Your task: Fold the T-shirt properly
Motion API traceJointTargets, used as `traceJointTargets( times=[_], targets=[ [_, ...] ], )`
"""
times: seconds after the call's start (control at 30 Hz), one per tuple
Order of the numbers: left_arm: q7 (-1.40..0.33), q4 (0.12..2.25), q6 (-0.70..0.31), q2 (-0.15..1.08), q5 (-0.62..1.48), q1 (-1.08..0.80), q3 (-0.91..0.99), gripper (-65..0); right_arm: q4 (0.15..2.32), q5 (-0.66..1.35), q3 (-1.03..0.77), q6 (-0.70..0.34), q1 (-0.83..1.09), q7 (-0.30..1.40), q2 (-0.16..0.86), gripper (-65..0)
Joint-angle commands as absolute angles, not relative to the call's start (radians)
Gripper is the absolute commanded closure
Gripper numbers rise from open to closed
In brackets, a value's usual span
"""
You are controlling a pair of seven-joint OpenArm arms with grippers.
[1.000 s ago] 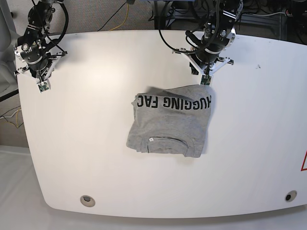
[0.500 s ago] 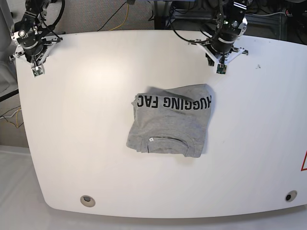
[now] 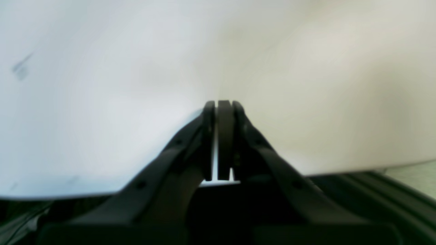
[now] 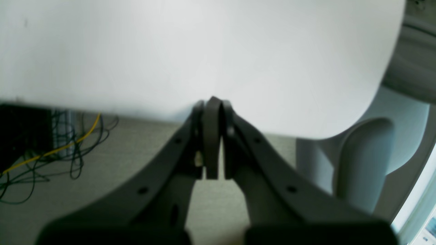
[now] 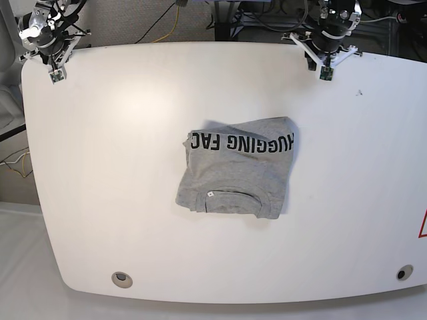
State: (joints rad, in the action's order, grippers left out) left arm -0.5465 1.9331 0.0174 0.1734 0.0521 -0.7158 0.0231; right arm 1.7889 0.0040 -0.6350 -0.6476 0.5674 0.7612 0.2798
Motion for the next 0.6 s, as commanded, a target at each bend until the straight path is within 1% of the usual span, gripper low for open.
traceJointTargets(
  times=[0.0, 0.13, 0.27, 0.57],
  targets=[
    [-0.509, 1.949, 0.016, 0.177, 0.047, -0.777, 0.041, 0.0, 1.794, 0.004, -0.644, -0.644, 0.598, 0.746, 0.295, -0.5],
    [-0.443, 1.949, 0.016, 0.176, 0.047, -0.855, 0.058, 0.0, 1.771, 0.005, -0.647, -0.645, 0.636, 0.742, 0.295, -0.5],
    [-0.432, 1.949, 0.016, 0.174, 0.047, -0.908, 0.07, 0.0, 1.755, 0.005, -0.662, -0.645, 0.661, 0.714, 0.295, 0.0],
    [-0.43, 1.948, 0.016, 0.104, 0.047, -1.004, 0.104, 0.0, 1.664, 0.01, -0.677, -0.645, 0.733, 0.634, 0.295, 0.0]
  ],
)
